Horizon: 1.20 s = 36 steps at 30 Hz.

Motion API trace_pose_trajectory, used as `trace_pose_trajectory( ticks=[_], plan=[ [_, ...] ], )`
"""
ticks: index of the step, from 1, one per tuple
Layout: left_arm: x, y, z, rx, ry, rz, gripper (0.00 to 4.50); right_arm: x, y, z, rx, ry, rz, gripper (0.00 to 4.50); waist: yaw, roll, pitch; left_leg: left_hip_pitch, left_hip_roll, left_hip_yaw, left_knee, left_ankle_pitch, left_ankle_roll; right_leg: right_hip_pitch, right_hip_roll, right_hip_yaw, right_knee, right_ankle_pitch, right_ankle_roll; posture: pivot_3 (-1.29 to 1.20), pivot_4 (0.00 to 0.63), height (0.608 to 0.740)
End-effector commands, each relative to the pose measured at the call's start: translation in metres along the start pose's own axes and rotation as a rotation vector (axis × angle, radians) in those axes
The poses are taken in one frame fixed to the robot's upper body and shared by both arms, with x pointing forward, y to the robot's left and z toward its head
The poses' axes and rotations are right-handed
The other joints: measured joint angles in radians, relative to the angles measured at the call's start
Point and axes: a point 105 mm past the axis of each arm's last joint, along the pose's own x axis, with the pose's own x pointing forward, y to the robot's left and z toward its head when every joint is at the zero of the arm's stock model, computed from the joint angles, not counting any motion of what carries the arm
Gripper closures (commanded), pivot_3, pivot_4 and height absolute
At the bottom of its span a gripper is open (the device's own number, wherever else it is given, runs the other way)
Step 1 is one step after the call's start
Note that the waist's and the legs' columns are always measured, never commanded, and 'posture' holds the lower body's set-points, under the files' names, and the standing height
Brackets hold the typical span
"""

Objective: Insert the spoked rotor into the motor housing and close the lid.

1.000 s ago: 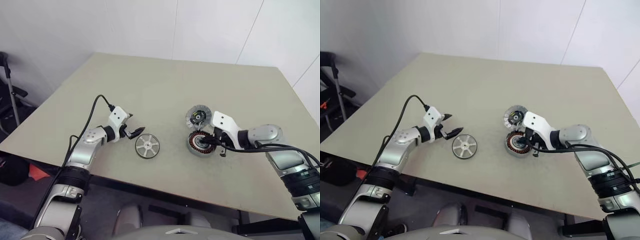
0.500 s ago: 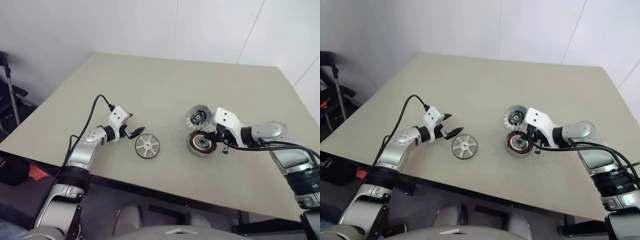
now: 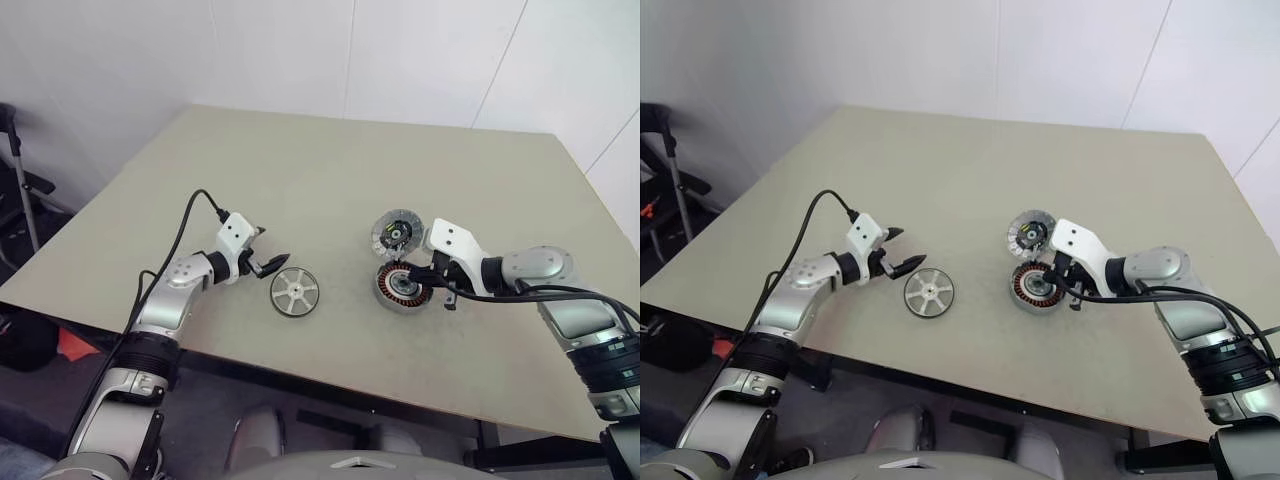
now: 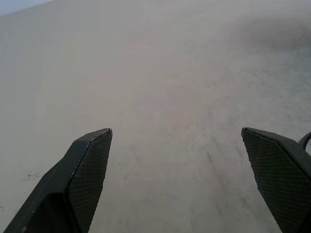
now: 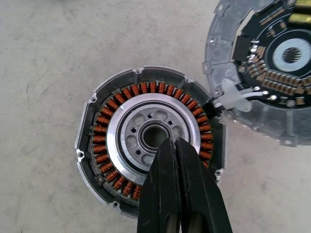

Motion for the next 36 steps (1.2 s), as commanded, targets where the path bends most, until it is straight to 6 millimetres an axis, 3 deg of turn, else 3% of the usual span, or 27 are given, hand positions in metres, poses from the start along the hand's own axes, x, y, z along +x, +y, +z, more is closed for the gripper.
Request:
trace_pose_trajectory(
  ticks=[1, 10, 15, 27, 36],
  plan=[
    [0.0, 0.004, 0.011, 0.035, -0.032, 0.012, 0.0, -0.015, -0.009, 0.025, -0.062, -0.06, -0.04, 4.47, 0.0, 0.0, 0.0, 0.0, 0.0, 0.0, 0.0, 0.0, 0.0, 0.0, 0.0, 0.0, 0.0, 0.0, 0.0, 0.0, 0.0, 0.74],
    [-0.001, 0.005, 0.011, 0.036, -0.03, 0.012, 0.0, -0.001, 0.013, 0.01, 0.012, -0.046, 0.037, 4.47, 0.001, 0.0, 0.0, -0.001, 0.0, 0.0, 0.0, 0.0, 0.0, -0.001, 0.0, 0.0, 0.0, 0.0, 0.0, 0.0, 0.0, 0.74],
    [-0.001, 0.005, 0.012, 0.039, -0.031, 0.012, 0.0, 0.015, 0.021, -0.02, 0.049, 0.038, 0.049, 4.47, -0.001, 0.0, 0.0, 0.0, 0.0, 0.0, 0.0, 0.0, 0.0, -0.001, 0.0, 0.0, 0.0, 0.0, 0.0, 0.0, 0.0, 0.74],
    [0.0, 0.004, 0.012, 0.038, -0.031, 0.009, 0.0, -0.01, -0.004, 0.024, -0.043, -0.074, -0.035, 4.47, -0.001, 0.0, 0.0, 0.001, 0.0, 0.0, 0.0, 0.0, 0.0, 0.001, 0.0, 0.001, 0.0, 0.0, 0.0, 0.0, 0.0, 0.74],
    [-0.001, 0.005, 0.012, 0.04, -0.029, 0.01, 0.0, -0.009, -0.006, 0.023, -0.044, -0.067, -0.039, 4.47, 0.0, 0.0, 0.0, -0.003, 0.0, 0.0, -0.001, 0.0, 0.0, -0.003, 0.0, 0.0, 0.0, 0.0, 0.0, 0.0, 0.0, 0.74]
  ],
)
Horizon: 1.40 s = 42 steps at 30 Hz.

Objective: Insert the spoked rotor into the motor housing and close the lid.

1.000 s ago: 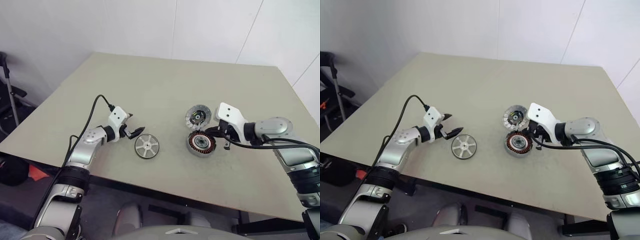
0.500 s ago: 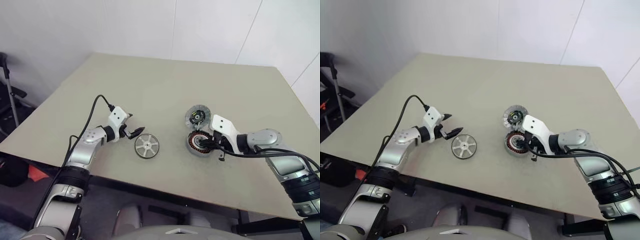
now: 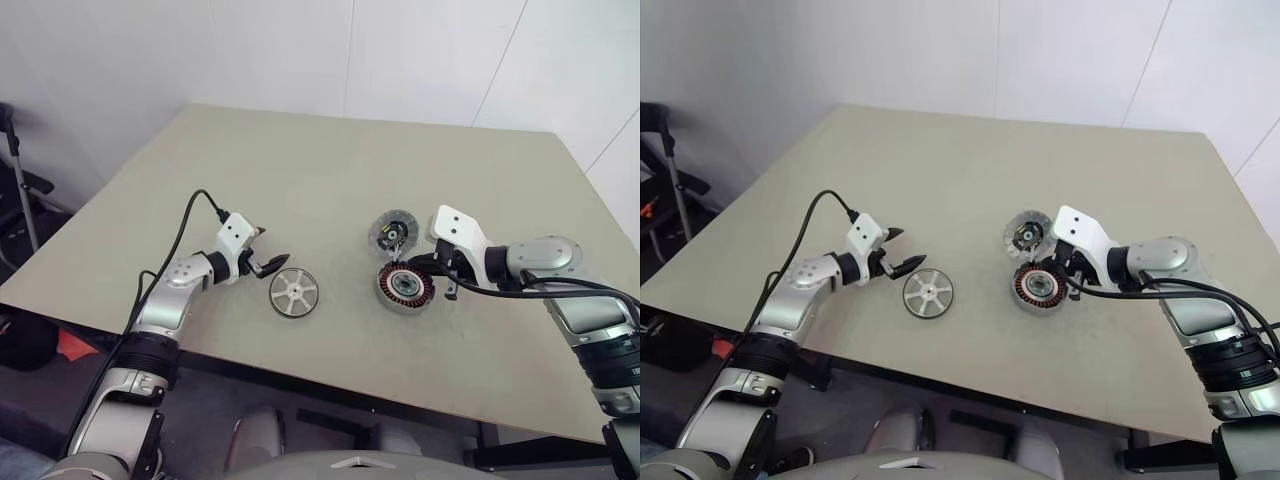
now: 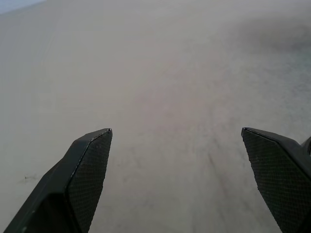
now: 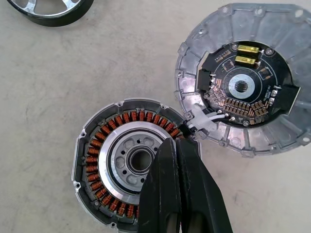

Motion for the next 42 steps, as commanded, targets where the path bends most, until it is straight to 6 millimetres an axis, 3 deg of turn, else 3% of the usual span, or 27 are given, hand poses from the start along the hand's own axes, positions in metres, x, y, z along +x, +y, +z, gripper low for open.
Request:
trace_pose_trajectory(
  ticks=[1, 12, 23, 30, 37, 42],
  plan=[
    [-0.001, 0.005, 0.012, 0.041, -0.031, 0.01, 0.0, -0.003, -0.003, 0.009, -0.029, -0.026, -0.012, 4.47, 0.0, 0.0, 0.0, 0.0, 0.0, 0.0, 0.0, 0.0, 0.0, 0.0, 0.0, 0.0, 0.0, 0.0, 0.0, 0.0, 0.0, 0.74],
    [-0.007, 0.015, 0.013, 0.048, -0.027, 0.039, 0.0, 0.018, 0.021, -0.039, 0.084, 0.08, 0.069, 4.47, -0.001, 0.0, -0.001, 0.002, 0.0, 0.0, 0.0, 0.0, 0.0, 0.002, 0.0, 0.0, 0.0, 0.0, 0.0, 0.0, 0.0, 0.74],
    [-0.001, 0.008, 0.013, 0.045, -0.031, 0.018, 0.0, -0.001, 0.0, 0.001, -0.004, -0.023, 0.01, 4.47, 0.0, 0.0, 0.0, 0.005, 0.0, 0.0, 0.0, 0.0, 0.0, 0.004, 0.0, 0.0, 0.0, 0.0, 0.0, 0.0, 0.0, 0.74],
    [-0.001, 0.007, 0.013, 0.043, -0.032, 0.016, 0.0, 0.007, 0.005, -0.014, 0.022, 0.018, 0.029, 4.47, -0.001, 0.0, 0.0, 0.002, 0.0, 0.0, 0.0, 0.0, 0.0, 0.002, 0.0, 0.0, 0.0, 0.0, 0.0, 0.0, 0.0, 0.74],
    [-0.002, 0.007, 0.012, 0.042, -0.031, 0.02, 0.0, 0.022, 0.016, -0.044, 0.075, 0.083, 0.063, 4.47, -0.001, -0.001, -0.001, 0.004, 0.0, 0.0, 0.0, 0.0, 0.0, 0.004, 0.0, 0.0, 0.0, 0.0, 0.0, 0.0, 0.0, 0.74],
    [-0.002, 0.006, 0.012, 0.041, -0.03, 0.019, 0.0, 0.013, 0.011, -0.023, 0.048, 0.013, 0.047, 4.47, -0.001, -0.001, -0.001, 0.008, 0.0, 0.0, 0.0, 0.0, 0.0, 0.008, 0.0, 0.0, 0.0, -0.003, 0.004, 0.0, 0.0, 0.74]
  ],
)
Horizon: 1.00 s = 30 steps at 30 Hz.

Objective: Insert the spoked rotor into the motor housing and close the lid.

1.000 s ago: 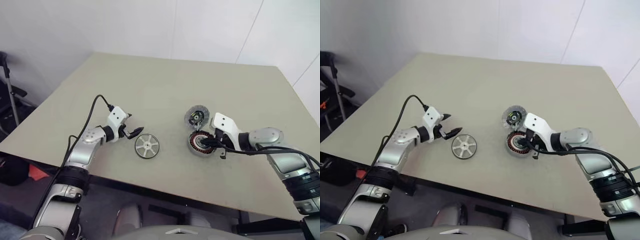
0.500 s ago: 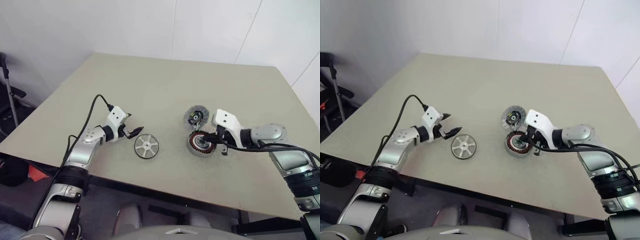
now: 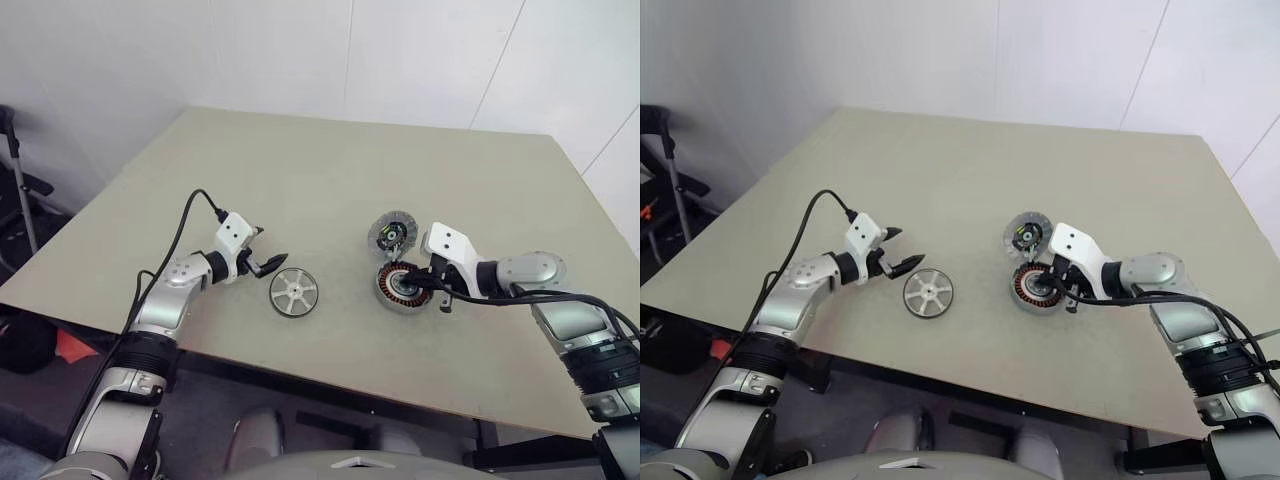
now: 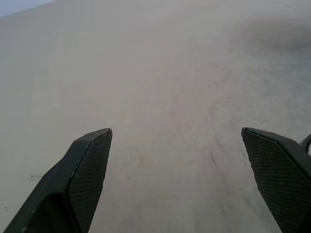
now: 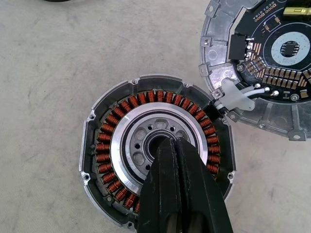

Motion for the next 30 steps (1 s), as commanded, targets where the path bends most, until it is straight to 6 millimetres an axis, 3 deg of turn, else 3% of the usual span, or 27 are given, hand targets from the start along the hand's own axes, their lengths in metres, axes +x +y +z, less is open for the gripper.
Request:
trace_pose_trajectory(
  ticks=[1, 5, 8, 15, 22, 30],
  plan=[
    [-0.001, 0.004, 0.012, 0.037, -0.033, 0.012, 0.0, -0.006, -0.003, 0.008, -0.022, -0.011, -0.009, 4.47, 0.0, 0.0, 0.0, 0.0, 0.0, 0.0, 0.0, 0.0, 0.0, 0.0, 0.0, 0.0, 0.0, 0.0, 0.0, 0.0, 0.0, 0.74],
    [0.0, 0.003, 0.012, 0.037, -0.034, 0.01, 0.0, -0.017, -0.011, 0.031, -0.065, -0.069, -0.043, 4.47, 0.0, 0.0, 0.0, -0.001, 0.0, 0.0, 0.0, 0.0, 0.0, -0.001, 0.0, 0.0, 0.0, 0.002, -0.004, 0.0, 0.0, 0.74],
    [0.0, 0.003, 0.012, 0.036, -0.034, 0.008, 0.0, -0.021, -0.013, 0.038, -0.084, -0.077, -0.052, 4.47, 0.0, 0.0, 0.0, -0.004, 0.0, 0.0, 0.0, 0.0, 0.0, -0.004, 0.0, 0.0, 0.0, 0.002, -0.004, 0.0, 0.0, 0.74],
    [0.0, 0.003, 0.012, 0.033, -0.033, 0.009, 0.0, -0.018, -0.009, 0.032, -0.066, -0.058, -0.038, 4.47, 0.001, 0.0, 0.0, -0.007, 0.0, 0.0, 0.0, 0.0, 0.0, -0.007, 0.0, 0.0, 0.0, 0.002, -0.004, 0.0, 0.0, 0.74],
    [0.0, 0.005, 0.012, 0.037, -0.032, 0.017, 0.0, 0.002, 0.002, -0.006, 0.019, 0.032, -0.001, 4.47, 0.0, 0.0, 0.0, -0.007, 0.0, 0.0, 0.0, 0.0, 0.0, -0.006, 0.0, 0.0, 0.0, 0.002, -0.004, 0.0, 0.0, 0.74],
    [-0.001, 0.007, 0.012, 0.04, -0.032, 0.022, 0.0, -0.008, -0.008, 0.014, -0.021, -0.029, -0.036, 4.47, 0.0, 0.0, 0.0, -0.003, 0.0, 0.0, 0.0, 0.0, 0.0, -0.003, 0.0, 0.0, 0.0, 0.002, -0.004, 0.0, 0.0, 0.74]
  ],
)
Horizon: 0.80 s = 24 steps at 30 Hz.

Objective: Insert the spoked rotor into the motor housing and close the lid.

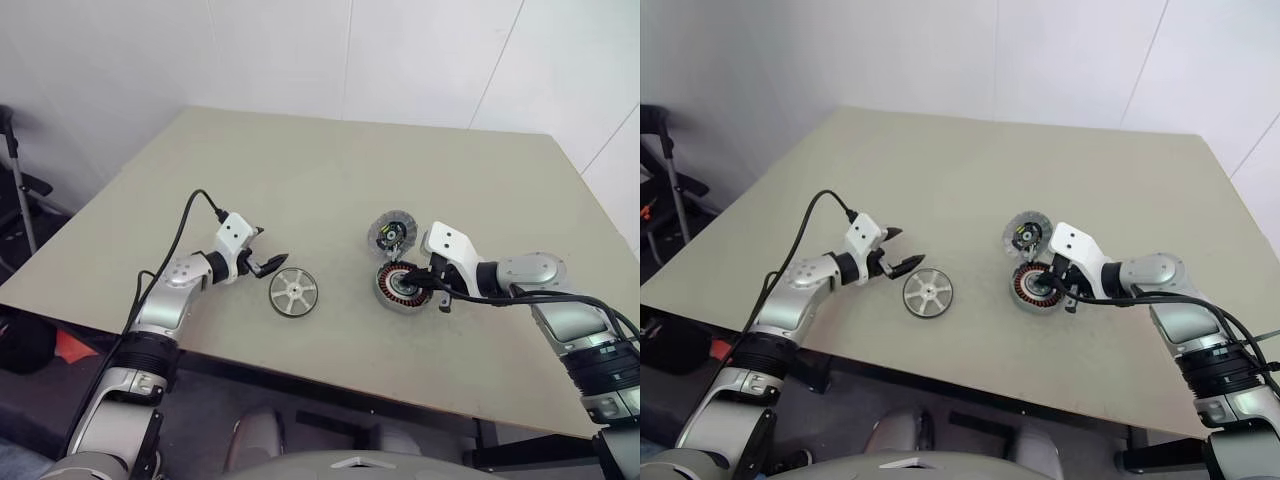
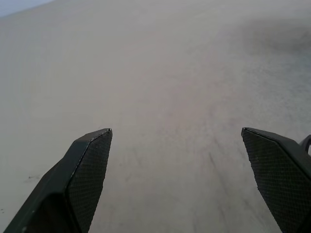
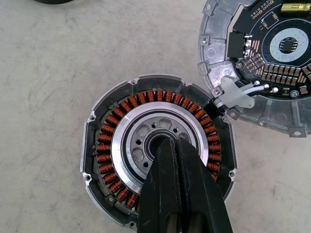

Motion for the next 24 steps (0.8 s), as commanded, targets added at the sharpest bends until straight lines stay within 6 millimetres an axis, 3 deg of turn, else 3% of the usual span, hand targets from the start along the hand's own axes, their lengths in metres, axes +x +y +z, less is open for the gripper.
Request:
trace_pose_trajectory(
  ticks=[1, 5, 9, 14, 20, 21, 24],
  plan=[
    [-0.001, 0.006, 0.013, 0.04, -0.032, 0.02, 0.0, -0.012, -0.011, 0.02, -0.044, -0.043, -0.042, 4.47, 0.0, 0.0, 0.0, 0.0, 0.0, 0.0, 0.0, 0.0, 0.0, 0.0, 0.0, 0.0, 0.0, 0.0, 0.0, 0.0, 0.0, 0.74],
    [0.0, 0.005, 0.012, 0.038, -0.033, 0.017, 0.0, -0.023, -0.017, 0.039, -0.089, -0.084, -0.066, 4.47, 0.0, 0.0, 0.0, -0.001, 0.0, 0.0, 0.0, 0.0, 0.0, -0.001, 0.0, 0.0, 0.0, 0.0, 0.0, 0.0, 0.0, 0.74],
    [-0.001, 0.006, 0.012, 0.038, -0.032, 0.017, 0.0, -0.025, -0.015, 0.044, -0.096, -0.092, -0.064, 4.47, 0.0, 0.0, 0.0, -0.002, 0.0, 0.0, -0.001, 0.0, 0.0, -0.002, 0.0, 0.0, 0.0, 0.0, 0.0, 0.0, 0.0, 0.74],
    [-0.001, 0.006, 0.012, 0.039, -0.03, 0.018, 0.0, -0.016, -0.008, 0.029, -0.072, -0.046, -0.04, 4.47, 0.002, 0.0, 0.0, -0.004, 0.0, 0.0, -0.002, 0.0, 0.0, -0.004, 0.0, 0.0, 0.0, 0.0, 0.0, 0.0, 0.0, 0.74],
    [-0.001, 0.006, 0.012, 0.04, -0.03, 0.017, 0.0, 0.009, 0.006, -0.014, 0.011, 0.057, 0.008, 4.47, 0.0, 0.0, 0.0, -0.003, 0.0, 0.0, -0.001, 0.0, 0.0, -0.003, 0.0, 0.0, 0.0, 0.0, 0.0, 0.0, 0.0, 0.74],
    [-0.001, 0.006, 0.012, 0.04, -0.03, 0.018, 0.0, 0.01, 0.007, -0.015, 0.006, 0.06, 0.007, 4.47, -0.001, -0.001, -0.001, -0.002, 0.0, 0.0, -0.001, 0.0, 0.0, -0.002, 0.0, 0.0, 0.0, 0.0, 0.0, 0.0, 0.0, 0.74],
    [-0.001, 0.007, 0.013, 0.041, -0.03, 0.018, 0.0, 0.005, 0.004, 0.006, 0.002, -0.022, 0.0, 4.47, -0.002, -0.002, -0.001, 0.003, 0.0, 0.0, -0.002, 0.0, 0.0, 0.002, 0.0, 0.0, 0.0, -0.001, 0.001, 0.0, 0.0, 0.74]
  ],
)
